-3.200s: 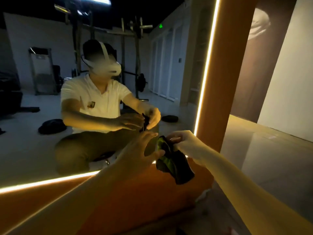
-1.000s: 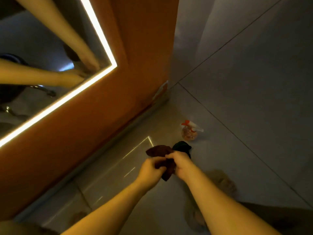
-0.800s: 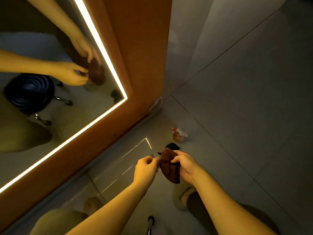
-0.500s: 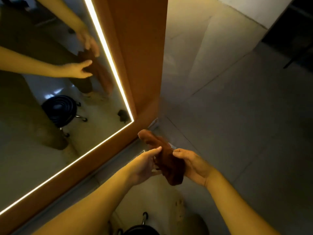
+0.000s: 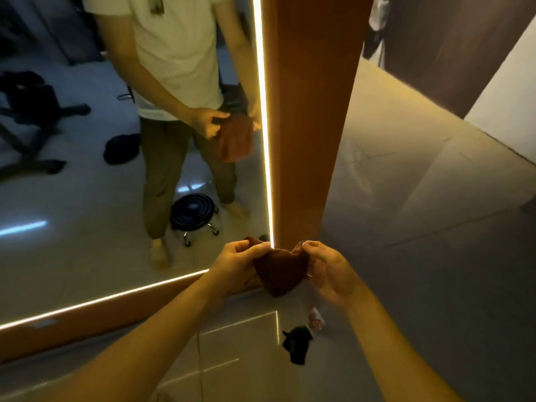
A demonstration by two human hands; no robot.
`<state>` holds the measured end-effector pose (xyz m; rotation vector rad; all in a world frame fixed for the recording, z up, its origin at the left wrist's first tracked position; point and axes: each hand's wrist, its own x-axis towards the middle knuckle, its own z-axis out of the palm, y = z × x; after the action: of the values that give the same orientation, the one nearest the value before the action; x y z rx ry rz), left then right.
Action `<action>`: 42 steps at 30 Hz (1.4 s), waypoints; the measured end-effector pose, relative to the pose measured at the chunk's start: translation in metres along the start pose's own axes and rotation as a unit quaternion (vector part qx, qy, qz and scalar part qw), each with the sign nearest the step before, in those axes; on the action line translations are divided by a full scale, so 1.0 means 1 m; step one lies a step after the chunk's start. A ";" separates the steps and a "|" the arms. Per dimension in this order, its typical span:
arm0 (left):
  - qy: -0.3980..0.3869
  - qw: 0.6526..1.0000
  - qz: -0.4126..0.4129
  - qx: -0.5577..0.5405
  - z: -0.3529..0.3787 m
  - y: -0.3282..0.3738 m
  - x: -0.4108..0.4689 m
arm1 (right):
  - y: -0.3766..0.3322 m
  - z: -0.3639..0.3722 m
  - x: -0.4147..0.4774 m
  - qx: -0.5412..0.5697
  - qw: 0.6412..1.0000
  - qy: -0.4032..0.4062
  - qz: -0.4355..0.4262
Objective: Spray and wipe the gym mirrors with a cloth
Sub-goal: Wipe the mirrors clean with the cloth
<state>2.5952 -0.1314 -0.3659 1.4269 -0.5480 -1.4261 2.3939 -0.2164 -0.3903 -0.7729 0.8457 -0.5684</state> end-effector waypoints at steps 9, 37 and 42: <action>-0.037 0.978 0.072 -0.193 -0.076 0.075 -0.035 | -0.063 0.107 -0.009 -0.037 0.991 -0.098 -0.088; 0.056 0.795 0.335 0.502 -0.127 0.328 -0.128 | -0.233 0.294 -0.045 -0.521 0.769 0.026 -0.369; 0.020 0.895 0.282 0.344 -0.098 0.384 -0.140 | -0.286 0.276 -0.053 -0.282 0.898 -0.131 -0.311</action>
<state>2.7817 -0.1301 0.0106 1.6301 -1.4123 -0.7465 2.5524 -0.2484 -0.0229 -1.6490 0.4940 -0.7666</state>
